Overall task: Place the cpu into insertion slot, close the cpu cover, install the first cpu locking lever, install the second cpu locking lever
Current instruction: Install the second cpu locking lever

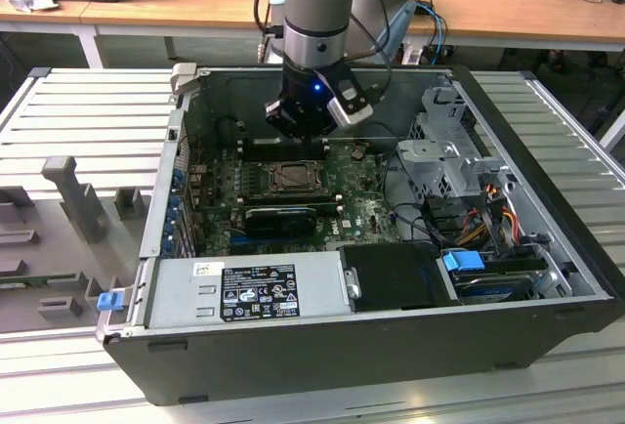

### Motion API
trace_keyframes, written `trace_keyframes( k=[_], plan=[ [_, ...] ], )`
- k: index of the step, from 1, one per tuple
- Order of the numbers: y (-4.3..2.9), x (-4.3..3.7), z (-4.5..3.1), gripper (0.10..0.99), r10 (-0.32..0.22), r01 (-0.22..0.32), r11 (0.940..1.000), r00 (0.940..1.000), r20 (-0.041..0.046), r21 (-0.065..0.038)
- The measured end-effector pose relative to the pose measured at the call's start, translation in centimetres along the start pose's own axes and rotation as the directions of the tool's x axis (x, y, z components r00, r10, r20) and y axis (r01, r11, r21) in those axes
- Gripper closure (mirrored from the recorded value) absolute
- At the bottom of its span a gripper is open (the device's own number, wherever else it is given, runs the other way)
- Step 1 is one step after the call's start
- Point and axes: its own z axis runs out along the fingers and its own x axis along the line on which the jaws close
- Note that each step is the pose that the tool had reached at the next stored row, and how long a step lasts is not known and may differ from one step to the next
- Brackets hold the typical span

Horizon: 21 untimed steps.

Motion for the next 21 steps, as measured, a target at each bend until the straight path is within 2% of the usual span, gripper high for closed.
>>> trace_keyframes(
  k=[5, 12, 18, 21],
  plan=[
    [0.09, 0.01, -0.71, 0.98, 0.0, 0.0, 1.0, 1.0, -0.0004, 0.004],
    [0.0, 0.02, -0.77, 0.98, 0.0, 0.0, 1.0, 1.0, -0.0004, 0.005],
    [-1.17, 0.1, -0.9, 0.98, 0.0, 0.0, 1.0, 1.0, -0.0002, 0.004],
    [-1.53, 0.13, -0.94, 0.98, 0.0, 0.0, 1.0, 1.0, -0.0001, 0.004]
  ],
)
